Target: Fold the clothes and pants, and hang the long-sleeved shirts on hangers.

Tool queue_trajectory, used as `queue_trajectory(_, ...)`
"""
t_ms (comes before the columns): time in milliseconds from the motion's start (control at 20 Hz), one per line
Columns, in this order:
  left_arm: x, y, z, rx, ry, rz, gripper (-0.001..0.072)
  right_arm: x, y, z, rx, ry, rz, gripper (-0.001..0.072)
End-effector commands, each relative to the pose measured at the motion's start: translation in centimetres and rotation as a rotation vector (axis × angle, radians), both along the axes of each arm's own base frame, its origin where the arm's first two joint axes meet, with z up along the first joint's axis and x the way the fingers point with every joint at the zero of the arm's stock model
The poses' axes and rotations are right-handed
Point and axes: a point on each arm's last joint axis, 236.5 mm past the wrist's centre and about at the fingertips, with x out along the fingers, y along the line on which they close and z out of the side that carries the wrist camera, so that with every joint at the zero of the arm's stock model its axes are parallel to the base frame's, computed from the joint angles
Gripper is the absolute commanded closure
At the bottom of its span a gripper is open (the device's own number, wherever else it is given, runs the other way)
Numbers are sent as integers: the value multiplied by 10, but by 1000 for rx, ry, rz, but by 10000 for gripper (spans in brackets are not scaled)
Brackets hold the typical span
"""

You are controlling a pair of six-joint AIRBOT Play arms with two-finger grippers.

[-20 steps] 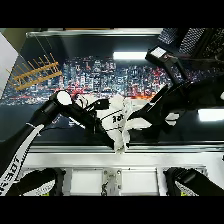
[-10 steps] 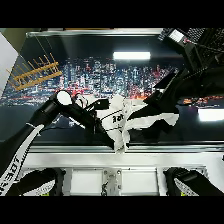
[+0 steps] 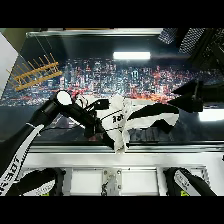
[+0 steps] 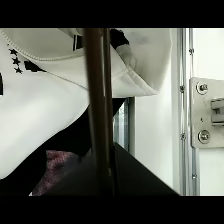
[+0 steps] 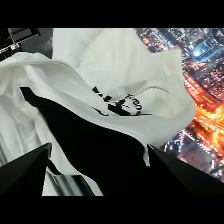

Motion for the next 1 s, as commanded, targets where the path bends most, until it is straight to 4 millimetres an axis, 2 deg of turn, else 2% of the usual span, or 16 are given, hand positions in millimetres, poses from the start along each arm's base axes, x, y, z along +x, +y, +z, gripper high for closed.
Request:
queue_trajectory(0,0,0,0,0,0,-1,696,-11,-25,-22,113,-91,59,50)
queue_trajectory(100,0,0,0,0,-1,0,696,-23,-22,-37,132,-143,177,50)
queue_trajectory(350,0,0,0,0,-1,0,696,-15,-25,-64,201,-84,196,50)
queue_trajectory(500,0,0,0,0,-1,0,696,-12,-20,-73,223,-68,230,50)
queue_trajectory(750,0,0,0,0,-1,0,696,-12,0,-87,265,-6,304,50)
queue_trajectory(950,0,0,0,0,-1,0,696,-13,12,-92,288,22,342,50)
